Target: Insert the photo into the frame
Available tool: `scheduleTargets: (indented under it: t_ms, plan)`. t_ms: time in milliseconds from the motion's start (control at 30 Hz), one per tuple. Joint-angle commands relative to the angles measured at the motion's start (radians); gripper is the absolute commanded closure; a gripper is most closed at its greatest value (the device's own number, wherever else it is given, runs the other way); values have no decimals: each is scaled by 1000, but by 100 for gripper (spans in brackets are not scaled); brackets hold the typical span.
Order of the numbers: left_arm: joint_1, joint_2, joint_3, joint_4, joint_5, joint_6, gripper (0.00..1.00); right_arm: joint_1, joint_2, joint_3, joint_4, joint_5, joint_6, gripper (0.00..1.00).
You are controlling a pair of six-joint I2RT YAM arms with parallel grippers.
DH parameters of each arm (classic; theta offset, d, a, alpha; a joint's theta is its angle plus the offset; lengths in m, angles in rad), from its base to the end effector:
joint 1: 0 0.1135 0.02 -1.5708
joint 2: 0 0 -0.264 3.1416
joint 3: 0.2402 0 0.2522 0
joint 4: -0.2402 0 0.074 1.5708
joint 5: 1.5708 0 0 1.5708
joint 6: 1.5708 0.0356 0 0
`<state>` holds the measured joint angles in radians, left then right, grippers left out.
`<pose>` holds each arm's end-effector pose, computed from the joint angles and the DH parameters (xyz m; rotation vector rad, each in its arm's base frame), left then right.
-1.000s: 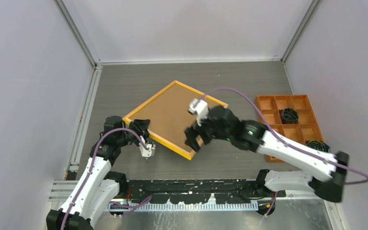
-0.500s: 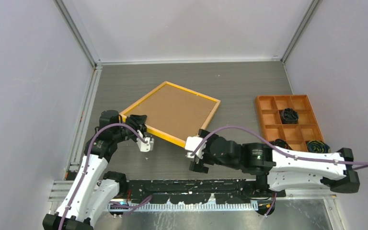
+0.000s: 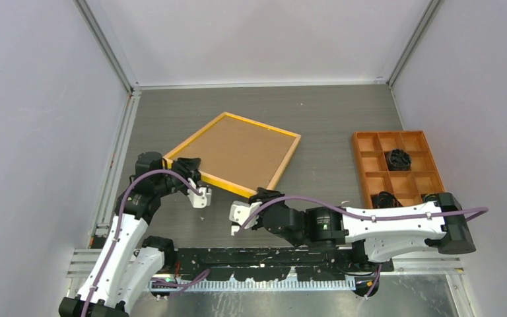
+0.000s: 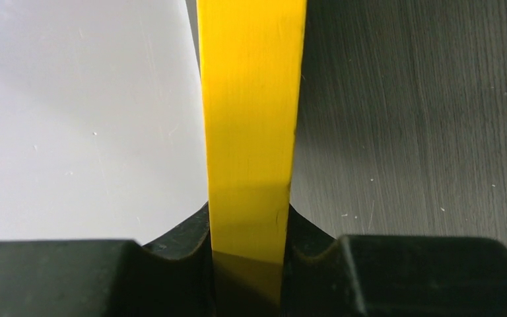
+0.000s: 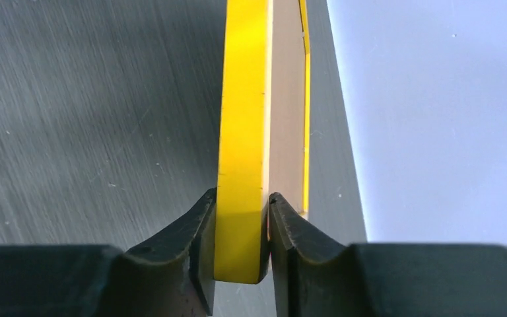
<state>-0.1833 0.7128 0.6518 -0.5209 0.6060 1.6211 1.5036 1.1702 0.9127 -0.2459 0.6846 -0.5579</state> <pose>0.1484 -0.0481 0.2743 1.7958 0.9848 0.2419 0.0398 0.2561 0.3032 -1.4336 1.3291 -0.0921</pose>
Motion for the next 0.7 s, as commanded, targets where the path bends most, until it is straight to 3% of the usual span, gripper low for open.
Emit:
scheduleTargets:
  t_ms: [0,100,133,200,233,267,500,667]
  plan:
    - [1,-18,48,38,25,-77,86,7,4,89,81,91,-57,73]
    - [2,-19,55,57,28,-109,73,7,11,127,56,102,-52,82]
    - [1,-20,56,69,27,-128,61,7,8,140,52,101,-47,85]
    - [2,-26,64,122,24,-203,22,7,2,169,48,96,-27,88]
    - [2,-28,71,158,18,-260,10,7,0,187,46,94,-20,89]
    - [2,-30,86,207,9,-350,4,7,2,214,44,91,-4,90]
    - [3,49,396,269,-183,-923,0,-11,112,437,-6,117,131,99]
    - [18,87,597,271,-327,-1194,0,-114,188,668,-119,18,371,99]
